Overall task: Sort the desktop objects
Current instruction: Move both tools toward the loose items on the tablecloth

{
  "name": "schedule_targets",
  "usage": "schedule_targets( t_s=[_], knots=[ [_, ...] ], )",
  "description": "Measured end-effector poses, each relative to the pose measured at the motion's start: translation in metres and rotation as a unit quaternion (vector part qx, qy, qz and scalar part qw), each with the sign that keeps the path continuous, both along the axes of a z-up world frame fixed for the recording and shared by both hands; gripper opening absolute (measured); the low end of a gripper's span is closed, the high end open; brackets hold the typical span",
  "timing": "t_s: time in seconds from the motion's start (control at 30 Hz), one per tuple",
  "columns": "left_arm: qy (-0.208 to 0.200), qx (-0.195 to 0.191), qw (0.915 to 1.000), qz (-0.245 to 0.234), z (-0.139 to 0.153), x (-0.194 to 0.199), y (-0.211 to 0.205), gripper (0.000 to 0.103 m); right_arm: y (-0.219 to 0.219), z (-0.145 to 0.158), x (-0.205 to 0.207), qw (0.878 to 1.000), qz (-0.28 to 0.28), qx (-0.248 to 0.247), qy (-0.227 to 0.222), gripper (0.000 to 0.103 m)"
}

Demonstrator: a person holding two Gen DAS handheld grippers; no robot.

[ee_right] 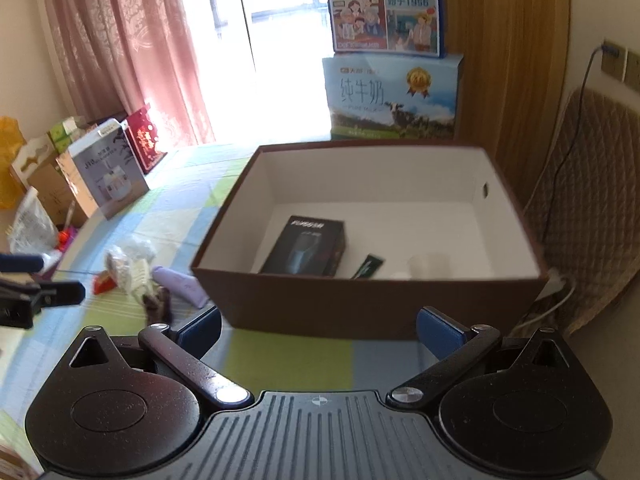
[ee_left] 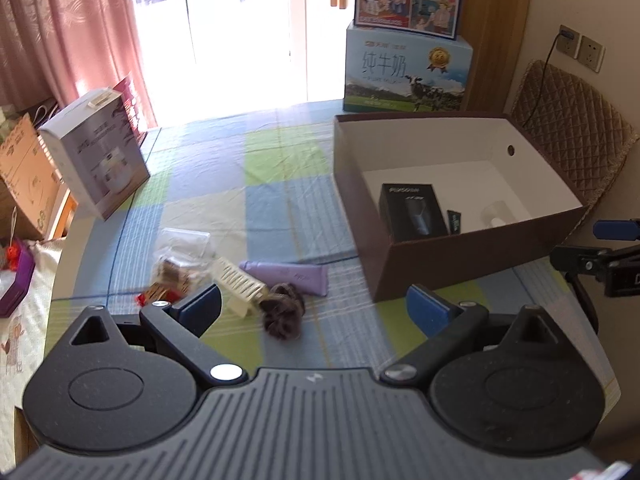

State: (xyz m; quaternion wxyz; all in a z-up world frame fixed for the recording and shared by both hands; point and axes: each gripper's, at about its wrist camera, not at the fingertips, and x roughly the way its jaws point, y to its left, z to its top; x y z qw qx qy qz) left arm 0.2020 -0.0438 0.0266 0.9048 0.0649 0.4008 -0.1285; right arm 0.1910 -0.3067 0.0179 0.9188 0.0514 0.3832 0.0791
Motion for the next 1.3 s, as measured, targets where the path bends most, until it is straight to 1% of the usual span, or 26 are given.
schedule_targets(
  t_s=[0.07,0.17,0.27,0.33,0.43,0.53,0.63,0.8,1.03,1.17,1.2,1.27,1.3],
  knots=[
    [0.005,-0.001,1.0,0.004,-0.003,-0.004,0.009,0.098,0.004,-0.004,-0.002,1.0,-0.002,0.011,0.01,0.101],
    [0.014,0.0,0.9999,0.008,-0.008,-0.01,0.022,0.098,0.014,-0.011,-0.006,1.0,0.004,0.009,0.022,0.101],
    [0.021,0.004,0.9998,0.007,-0.012,-0.015,0.031,0.098,0.026,-0.014,-0.014,1.0,0.002,0.004,0.002,0.101],
    [0.026,0.005,0.9996,0.007,-0.015,-0.018,0.038,0.098,0.034,-0.016,-0.019,1.0,0.009,0.013,-0.007,0.101],
    [0.034,0.004,0.9993,0.011,-0.02,-0.022,0.049,0.098,0.044,-0.02,-0.02,1.0,0.015,0.026,-0.004,0.101],
    [0.038,0.005,0.9991,0.016,-0.024,-0.024,0.058,0.098,0.054,-0.027,-0.021,0.998,0.027,0.053,0.01,0.101],
    [0.042,0.008,0.9989,0.021,-0.029,-0.025,0.069,0.098,0.067,-0.033,-0.021,0.997,0.032,0.065,0.024,0.101],
    [0.047,0.016,0.9982,0.033,-0.036,-0.023,0.09,0.098,0.092,-0.042,-0.018,0.996,0.042,0.077,0.024,0.101],
    [0.058,0.019,0.997,0.048,-0.051,-0.015,0.121,0.098,0.129,-0.063,-0.002,0.995,0.048,0.071,0.048,0.101],
    [0.063,0.023,0.9962,0.055,-0.062,-0.008,0.137,0.098,0.147,-0.076,0.007,0.997,0.045,0.052,0.045,0.101],
    [0.065,0.025,0.9959,0.058,-0.065,-0.006,0.141,0.098,0.152,-0.078,0.009,0.997,0.045,0.047,0.044,0.1],
    [0.069,0.025,0.9955,0.061,-0.071,-0.001,0.148,0.098,0.16,-0.084,0.014,0.997,0.047,0.039,0.042,0.092],
    [0.068,0.025,0.9954,0.062,-0.074,0.002,0.152,0.098,0.164,-0.087,0.017,0.997,0.047,0.035,0.043,0.087]
  ],
)
